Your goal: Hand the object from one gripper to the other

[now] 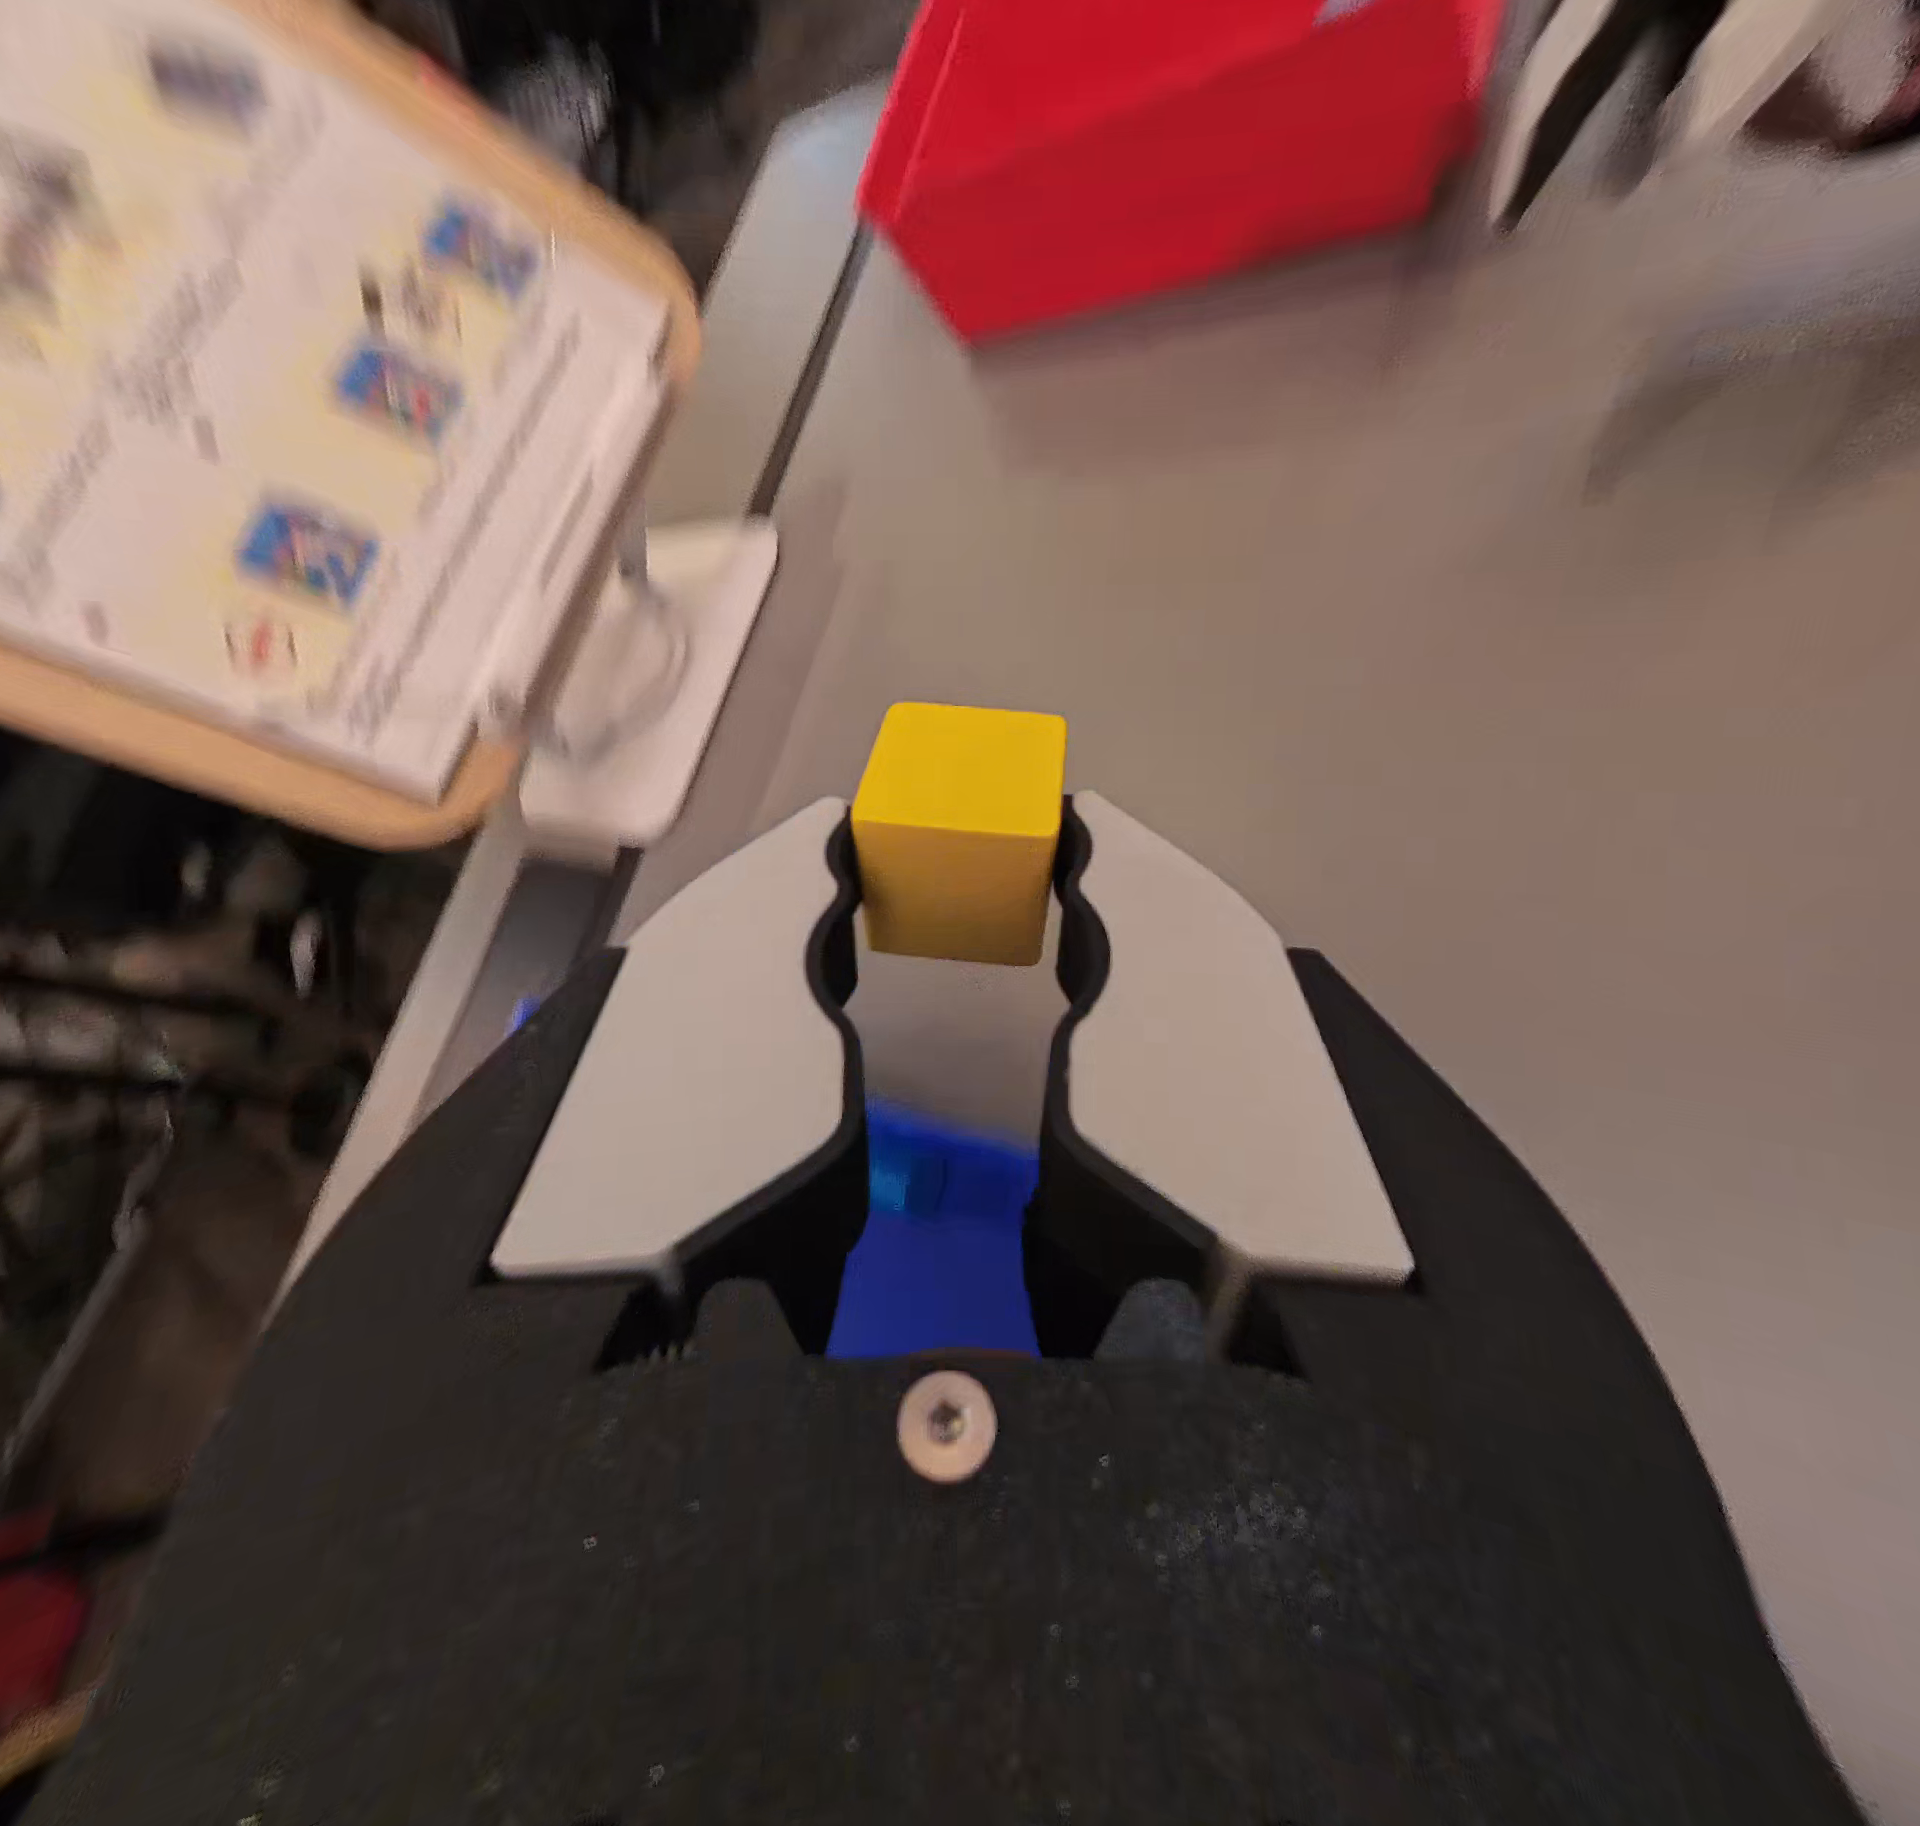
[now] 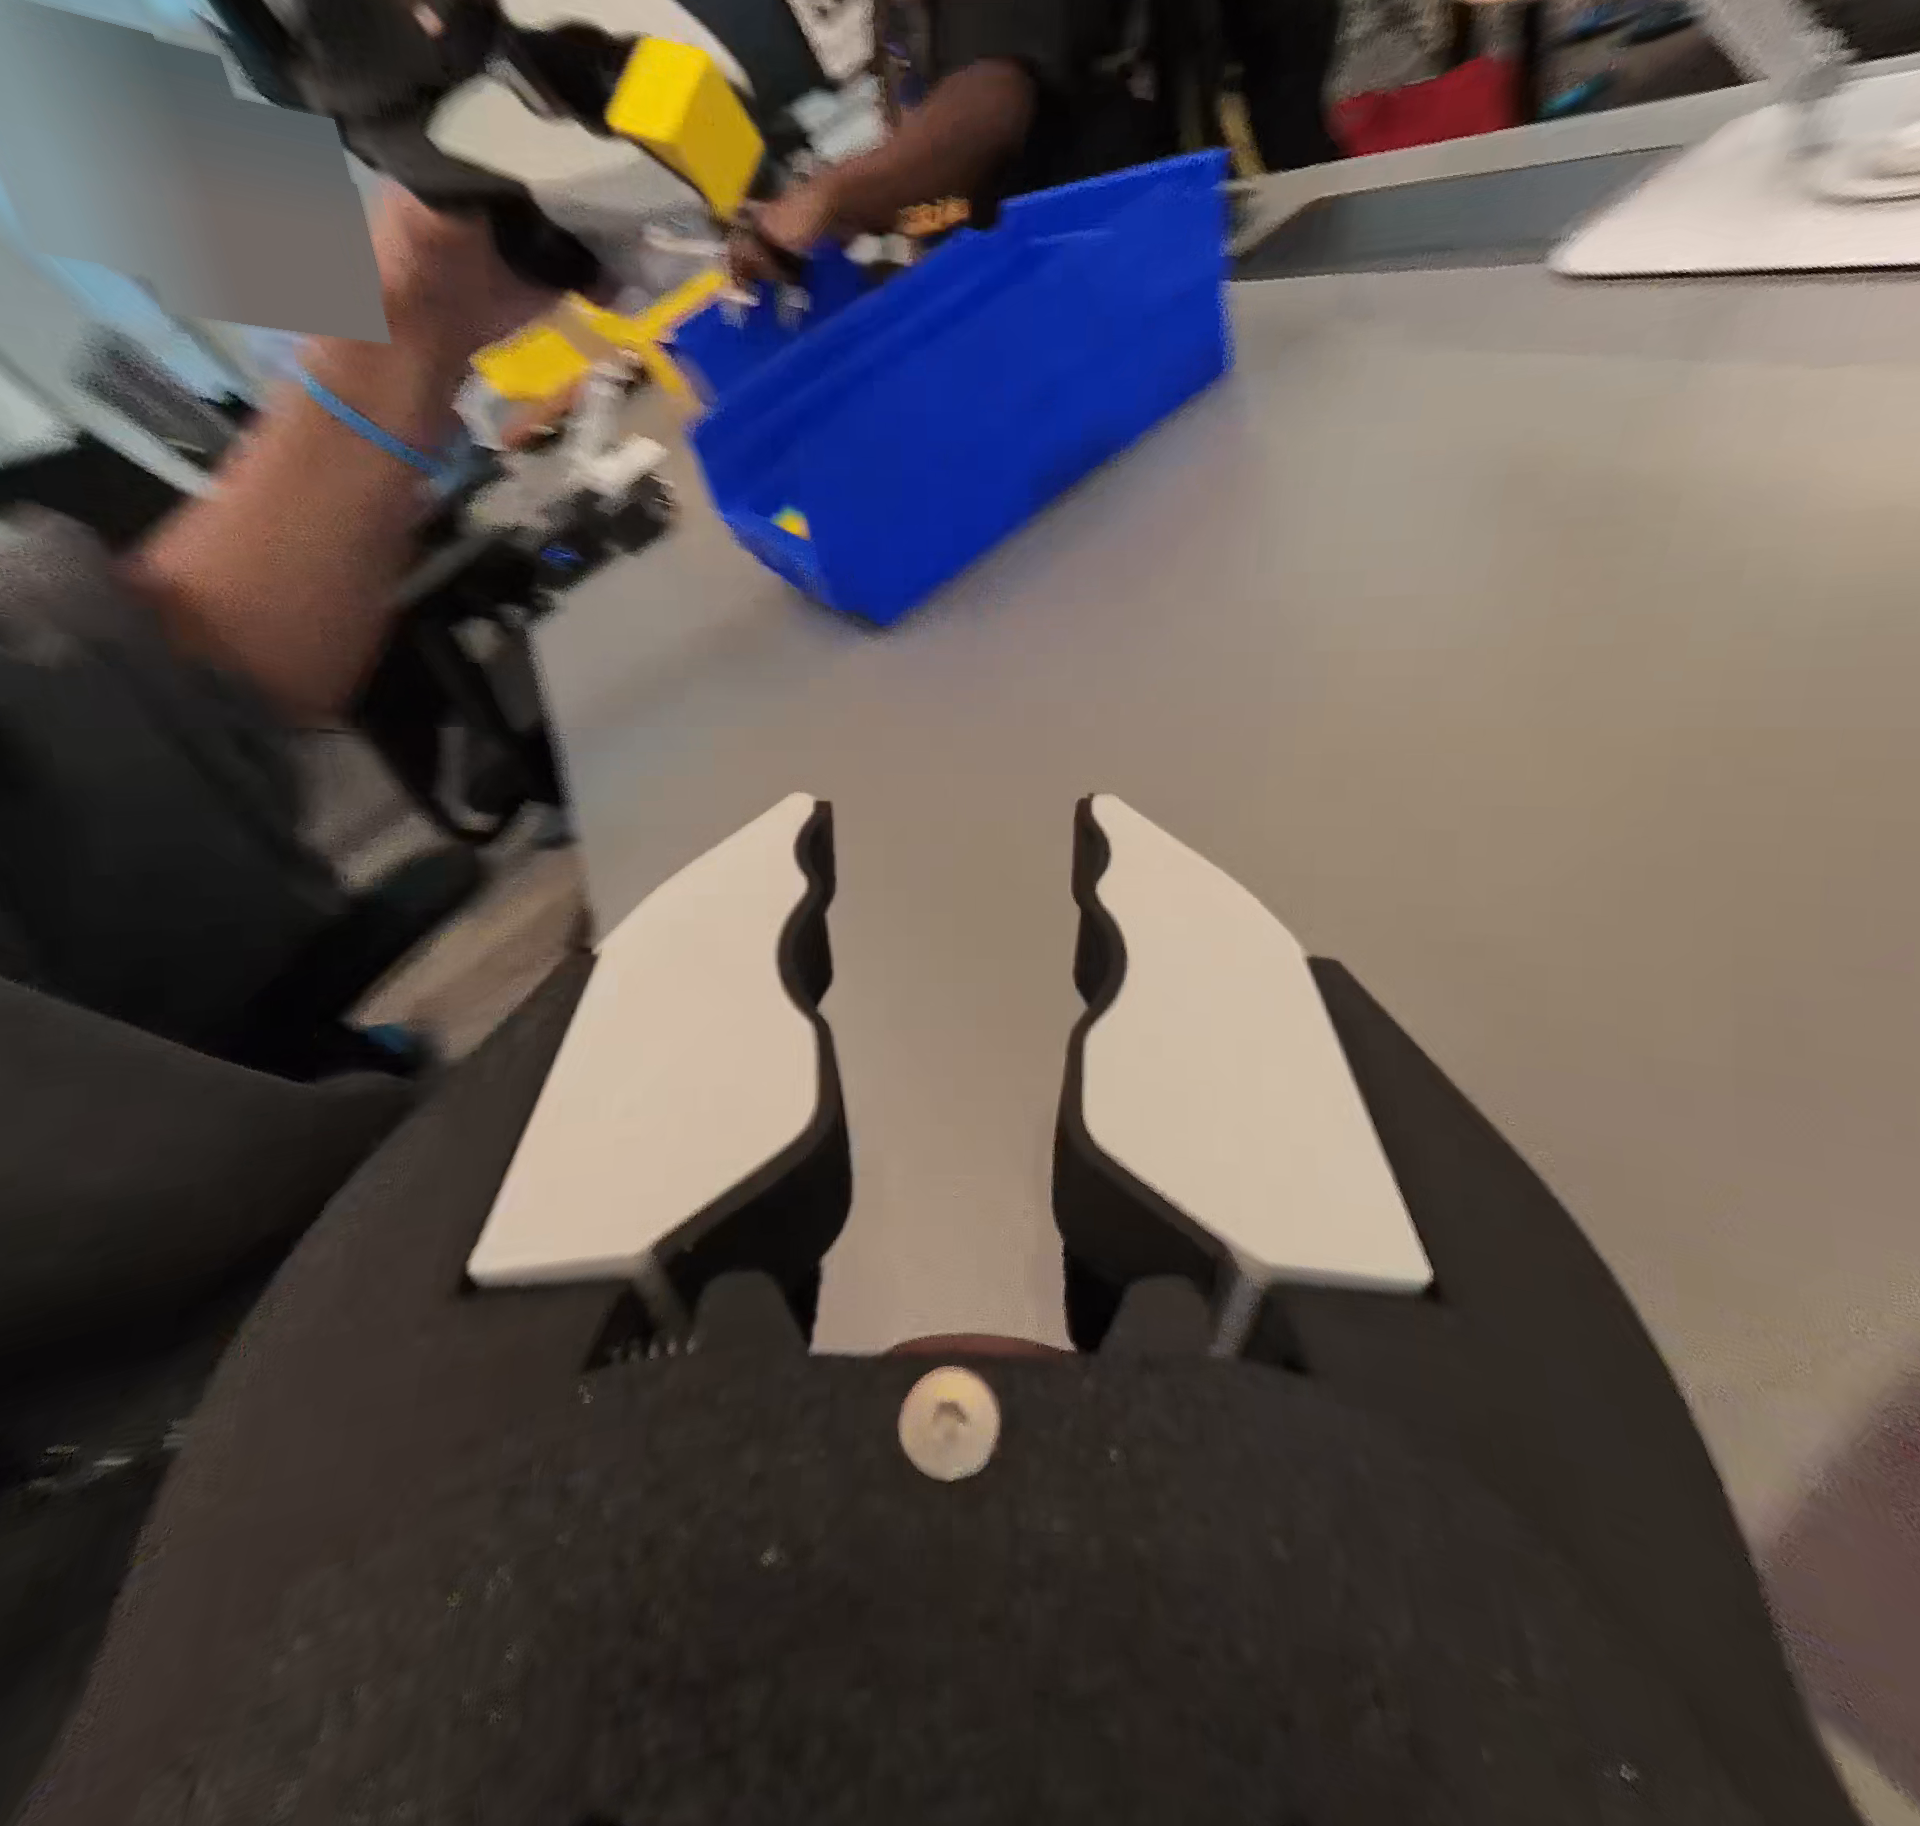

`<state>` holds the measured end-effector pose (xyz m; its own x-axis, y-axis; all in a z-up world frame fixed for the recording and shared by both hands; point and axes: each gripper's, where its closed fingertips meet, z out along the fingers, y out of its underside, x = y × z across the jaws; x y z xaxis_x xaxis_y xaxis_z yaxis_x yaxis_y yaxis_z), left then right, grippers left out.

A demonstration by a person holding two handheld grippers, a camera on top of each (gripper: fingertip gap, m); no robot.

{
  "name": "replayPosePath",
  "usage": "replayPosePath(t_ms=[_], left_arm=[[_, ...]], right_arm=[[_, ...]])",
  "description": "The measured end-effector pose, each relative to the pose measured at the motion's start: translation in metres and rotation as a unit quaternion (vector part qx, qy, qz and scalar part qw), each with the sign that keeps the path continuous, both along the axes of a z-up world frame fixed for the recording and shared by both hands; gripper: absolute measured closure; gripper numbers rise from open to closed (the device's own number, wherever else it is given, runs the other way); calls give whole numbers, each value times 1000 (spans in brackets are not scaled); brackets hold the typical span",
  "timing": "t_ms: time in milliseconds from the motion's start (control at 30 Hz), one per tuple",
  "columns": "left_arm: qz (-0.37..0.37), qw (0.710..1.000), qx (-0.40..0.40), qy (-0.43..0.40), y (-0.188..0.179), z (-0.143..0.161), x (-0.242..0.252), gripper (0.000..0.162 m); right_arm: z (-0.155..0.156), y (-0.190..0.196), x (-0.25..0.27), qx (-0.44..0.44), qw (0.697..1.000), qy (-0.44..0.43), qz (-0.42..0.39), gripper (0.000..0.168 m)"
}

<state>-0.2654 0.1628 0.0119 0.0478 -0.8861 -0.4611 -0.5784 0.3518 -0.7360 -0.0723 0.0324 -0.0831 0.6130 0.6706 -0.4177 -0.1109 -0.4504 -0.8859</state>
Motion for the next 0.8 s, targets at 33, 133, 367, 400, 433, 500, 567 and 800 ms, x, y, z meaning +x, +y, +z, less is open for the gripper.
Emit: replayPosePath(t_ms=[33, 133, 367, 400, 433, 500, 567, 800], left_arm=[[-23, 999, 15, -16, -15, 7, 19, 127], [-80, 993, 86, -20, -55, 13, 71, 127], [-143, 980, 137, -18, -111, 9, 133, 127], [-145, 979, 143, -15, -113, 8, 137, 127], [-147, 978, 145, -13, -116, 7, 140, 127], [-146, 979, 141, -22, -119, 6, 147, 127], [-134, 981, 134, -34, -118, 4, 155, 127], [-61, 991, 110, -34, -111, -8, 146, 124]], right_arm=[[12, 4, -15, -11, 999, 28, 29, 123], [51, 13, -55, -46, 986, 103, 124, 116], [110, 17, -67, -82, 938, 265, 207, 111], [106, 18, -66, -92, 934, 277, 206, 111], [106, 15, -65, -100, 926, 295, 213, 111], [105, 12, -64, -113, 909, 334, 222, 113], [105, 8, -66, -118, 892, 367, 234, 122], [95, 12, -58, -108, 904, 365, 195, 132]])
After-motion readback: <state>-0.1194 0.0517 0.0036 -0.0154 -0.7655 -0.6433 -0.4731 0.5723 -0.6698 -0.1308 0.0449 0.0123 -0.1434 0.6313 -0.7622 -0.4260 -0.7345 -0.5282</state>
